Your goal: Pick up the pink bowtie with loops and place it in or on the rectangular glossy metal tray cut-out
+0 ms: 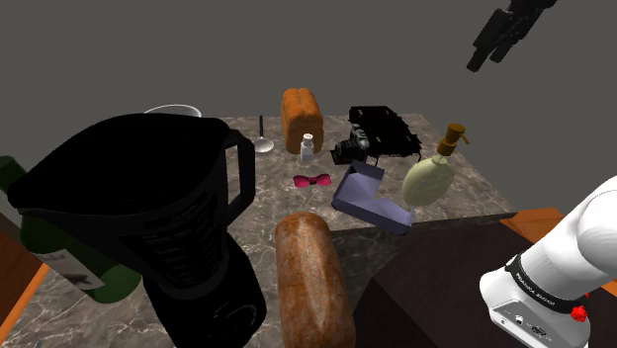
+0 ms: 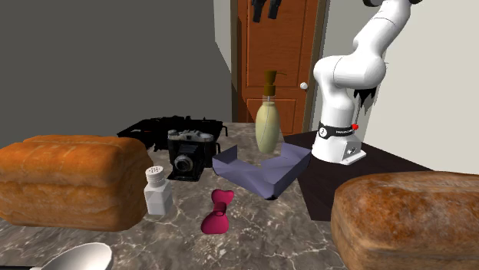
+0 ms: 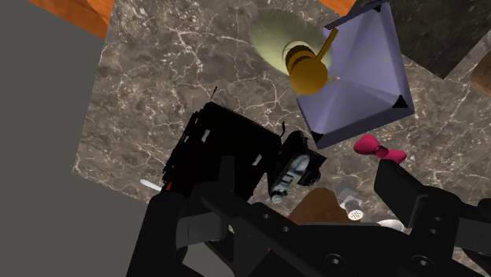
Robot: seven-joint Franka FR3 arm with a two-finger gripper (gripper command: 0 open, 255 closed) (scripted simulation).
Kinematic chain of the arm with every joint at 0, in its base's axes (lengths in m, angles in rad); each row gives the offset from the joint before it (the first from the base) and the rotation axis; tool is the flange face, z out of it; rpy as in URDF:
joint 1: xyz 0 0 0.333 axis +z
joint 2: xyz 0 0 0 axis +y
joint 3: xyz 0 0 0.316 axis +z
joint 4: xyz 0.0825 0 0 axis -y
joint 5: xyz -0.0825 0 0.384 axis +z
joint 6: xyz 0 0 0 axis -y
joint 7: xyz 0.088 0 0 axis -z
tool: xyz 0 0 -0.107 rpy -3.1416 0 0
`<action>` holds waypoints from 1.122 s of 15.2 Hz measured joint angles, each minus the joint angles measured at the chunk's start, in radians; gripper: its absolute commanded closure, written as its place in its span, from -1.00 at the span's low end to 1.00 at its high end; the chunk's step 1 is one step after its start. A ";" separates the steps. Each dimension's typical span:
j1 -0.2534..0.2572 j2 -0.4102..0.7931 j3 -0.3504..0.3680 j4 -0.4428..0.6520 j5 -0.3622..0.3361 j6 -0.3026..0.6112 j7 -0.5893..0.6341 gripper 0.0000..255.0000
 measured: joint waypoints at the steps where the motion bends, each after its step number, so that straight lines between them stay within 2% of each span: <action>1: 0.000 0.000 0.000 0.000 0.000 0.000 0.000 -1.00; 5: 0.017 0.050 0.016 -0.039 0.013 0.074 0.004 -1.00; 17: 0.078 0.378 0.080 -0.088 0.052 0.397 0.013 -1.00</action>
